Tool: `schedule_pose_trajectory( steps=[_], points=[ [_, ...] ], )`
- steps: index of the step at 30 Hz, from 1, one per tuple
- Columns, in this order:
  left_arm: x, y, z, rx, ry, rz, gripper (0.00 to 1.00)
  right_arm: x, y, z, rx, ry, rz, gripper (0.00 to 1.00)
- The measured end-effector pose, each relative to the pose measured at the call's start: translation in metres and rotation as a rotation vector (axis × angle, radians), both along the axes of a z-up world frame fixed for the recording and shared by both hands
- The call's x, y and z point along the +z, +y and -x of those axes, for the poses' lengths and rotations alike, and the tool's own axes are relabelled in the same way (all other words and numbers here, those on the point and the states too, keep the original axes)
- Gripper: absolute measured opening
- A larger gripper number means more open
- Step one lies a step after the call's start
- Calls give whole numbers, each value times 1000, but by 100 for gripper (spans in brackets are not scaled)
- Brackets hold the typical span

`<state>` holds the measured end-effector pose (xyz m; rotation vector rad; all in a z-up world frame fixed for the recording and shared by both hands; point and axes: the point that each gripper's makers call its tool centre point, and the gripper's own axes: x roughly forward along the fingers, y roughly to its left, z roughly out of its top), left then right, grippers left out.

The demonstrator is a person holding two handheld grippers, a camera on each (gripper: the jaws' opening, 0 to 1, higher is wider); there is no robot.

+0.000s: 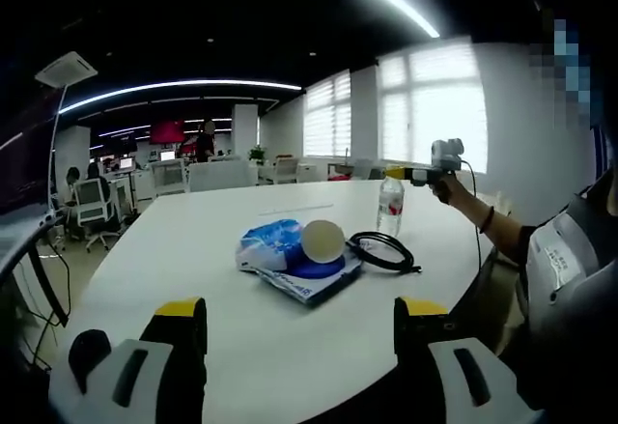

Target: Arrange the tabletop items into an orderly group along one side of the table until the central work area is clear of visible clutter.

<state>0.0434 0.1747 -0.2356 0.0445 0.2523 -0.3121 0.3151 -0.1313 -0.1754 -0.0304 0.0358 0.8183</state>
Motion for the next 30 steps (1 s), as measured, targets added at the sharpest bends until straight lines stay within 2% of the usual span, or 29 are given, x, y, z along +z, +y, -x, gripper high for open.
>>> schedule_pose_trajectory(
  steps=[6,10,14,18,25,30],
  points=[
    [-1,1,1,7,4,-1,79,4,2,5,-4,11,-12,20],
    [-4,-1,0,0,8,0,79,19,5,11,3,10,-56,20],
    [-6,-3,-1,-7,13,0,79,35,14,20,12,-18,-51,20],
    [-8,-4,0,-8,12,9,79,52,30,30,27,-7,-45,20],
    [-12,-8,6,-28,15,13,78,86,64,51,105,-11,-116,20],
    [-17,-5,10,-20,25,2,78,95,90,61,125,-23,-96,20]
  ],
)
